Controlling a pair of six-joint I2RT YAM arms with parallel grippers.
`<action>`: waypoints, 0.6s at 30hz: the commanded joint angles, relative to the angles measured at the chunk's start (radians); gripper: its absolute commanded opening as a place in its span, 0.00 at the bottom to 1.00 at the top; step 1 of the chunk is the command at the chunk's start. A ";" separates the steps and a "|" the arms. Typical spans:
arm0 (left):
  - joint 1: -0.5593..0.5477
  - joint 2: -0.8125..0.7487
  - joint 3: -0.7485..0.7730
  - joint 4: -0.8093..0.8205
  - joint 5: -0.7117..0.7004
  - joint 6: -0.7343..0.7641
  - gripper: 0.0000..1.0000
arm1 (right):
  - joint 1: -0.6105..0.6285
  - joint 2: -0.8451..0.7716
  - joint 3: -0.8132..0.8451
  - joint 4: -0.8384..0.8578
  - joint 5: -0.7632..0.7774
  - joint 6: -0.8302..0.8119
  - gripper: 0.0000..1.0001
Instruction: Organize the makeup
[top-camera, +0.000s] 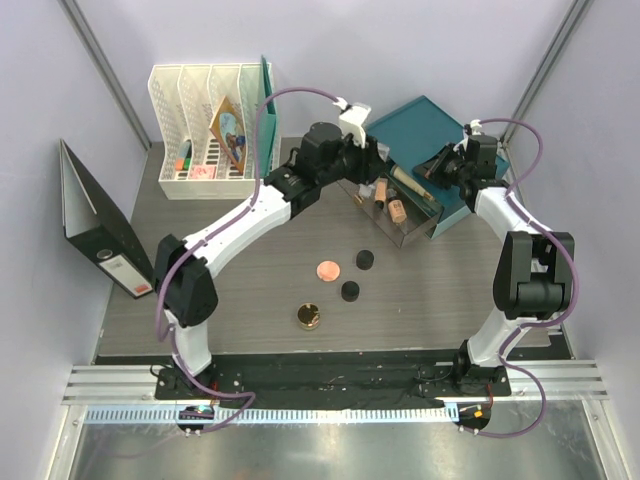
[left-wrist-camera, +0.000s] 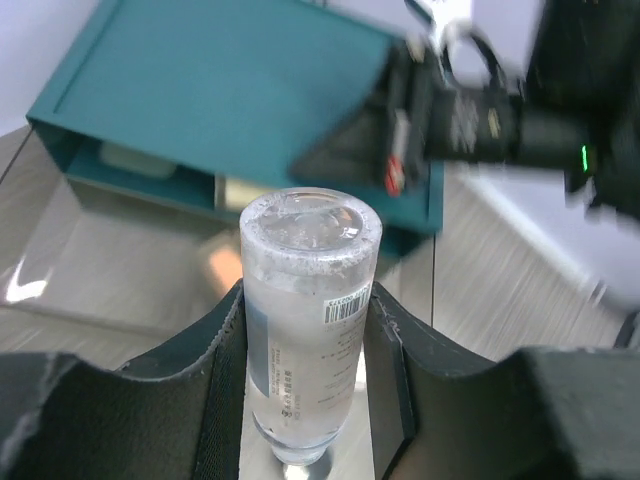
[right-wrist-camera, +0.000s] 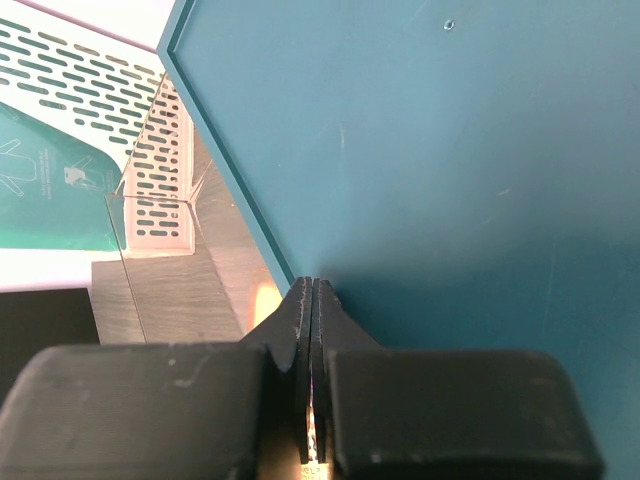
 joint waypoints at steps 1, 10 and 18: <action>0.051 0.050 0.033 0.389 0.013 -0.303 0.00 | 0.008 0.094 -0.093 -0.321 0.070 -0.066 0.01; 0.095 0.194 0.068 0.525 -0.168 -0.482 0.00 | 0.006 0.091 -0.100 -0.320 0.071 -0.068 0.01; 0.103 0.290 0.125 0.431 -0.213 -0.502 0.10 | 0.006 0.095 -0.095 -0.321 0.070 -0.068 0.01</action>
